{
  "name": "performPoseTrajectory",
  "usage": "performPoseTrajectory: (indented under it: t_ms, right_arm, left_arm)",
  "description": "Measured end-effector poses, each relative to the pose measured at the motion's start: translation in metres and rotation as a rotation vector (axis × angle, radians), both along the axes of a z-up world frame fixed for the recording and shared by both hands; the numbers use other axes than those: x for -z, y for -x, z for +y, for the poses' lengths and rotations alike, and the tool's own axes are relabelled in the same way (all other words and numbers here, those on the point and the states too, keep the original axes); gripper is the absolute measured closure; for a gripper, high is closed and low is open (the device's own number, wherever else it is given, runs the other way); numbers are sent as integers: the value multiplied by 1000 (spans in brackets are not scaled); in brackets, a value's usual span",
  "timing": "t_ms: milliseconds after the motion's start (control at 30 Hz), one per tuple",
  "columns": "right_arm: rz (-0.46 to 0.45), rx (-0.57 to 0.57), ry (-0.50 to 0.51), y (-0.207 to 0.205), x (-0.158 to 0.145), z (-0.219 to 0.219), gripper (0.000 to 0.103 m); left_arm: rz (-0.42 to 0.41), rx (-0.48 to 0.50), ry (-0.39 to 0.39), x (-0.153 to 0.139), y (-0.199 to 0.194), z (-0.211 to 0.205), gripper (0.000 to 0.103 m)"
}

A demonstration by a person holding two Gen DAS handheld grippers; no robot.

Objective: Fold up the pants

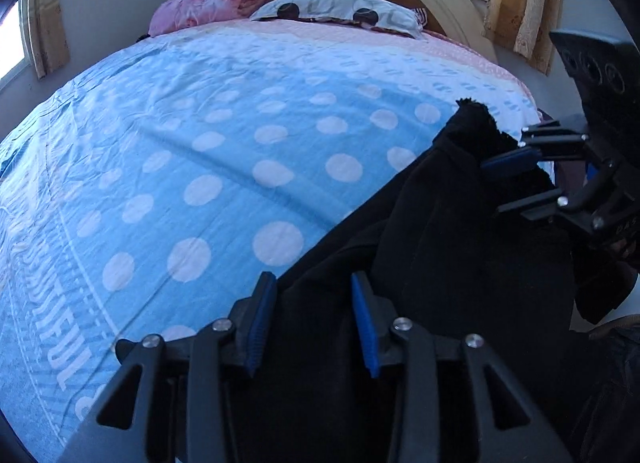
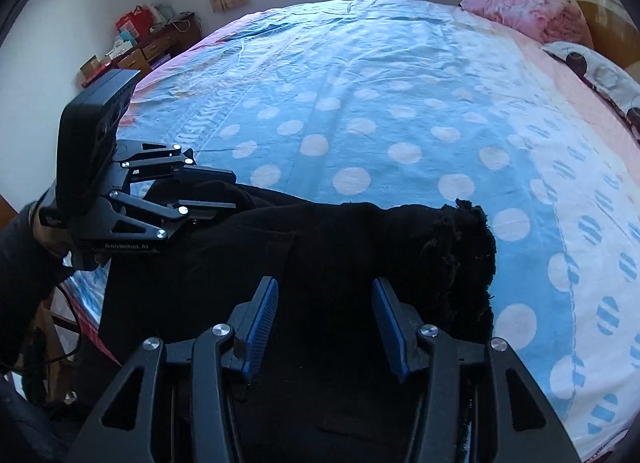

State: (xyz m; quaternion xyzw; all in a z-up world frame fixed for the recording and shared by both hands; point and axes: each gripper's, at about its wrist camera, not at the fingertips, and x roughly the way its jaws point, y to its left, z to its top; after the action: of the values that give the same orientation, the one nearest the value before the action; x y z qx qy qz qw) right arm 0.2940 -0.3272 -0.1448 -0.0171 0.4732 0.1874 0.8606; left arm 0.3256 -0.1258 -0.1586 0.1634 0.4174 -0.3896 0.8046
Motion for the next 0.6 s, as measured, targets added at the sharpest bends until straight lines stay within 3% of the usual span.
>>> performPoseTrajectory:
  t_ms: [100, 133, 233, 267, 333, 467, 500, 600]
  right_arm:
    - [-2, 14, -23, -1, 3, -3, 52]
    - [-3, 21, -37, -1, 3, -5, 52]
    - [-8, 31, -64, 0, 4, -9, 52]
    - [-9, 29, -63, 0, 5, -9, 52]
    - [-5, 17, -32, 1, 10, -8, 52]
    - [-6, -20, 65, 5, 19, 2, 52]
    - [-14, -29, 89, 7, 19, 4, 52]
    - [-35, -79, 206, 15, 23, 16, 52]
  left_arm:
    - [15, 24, -6, 0, 3, -2, 91]
    - [-14, 19, -22, -3, 7, -5, 93]
    - [-92, 19, -51, -11, 17, -8, 97]
    - [-77, 3, -26, -14, 14, -5, 97]
    - [15, -38, 64, -15, -2, 9, 96]
    - [206, -151, 168, 9, -40, 28, 96]
    - [235, -165, 203, 12, -44, 33, 96]
    - [216, -174, 193, 11, -44, 29, 96]
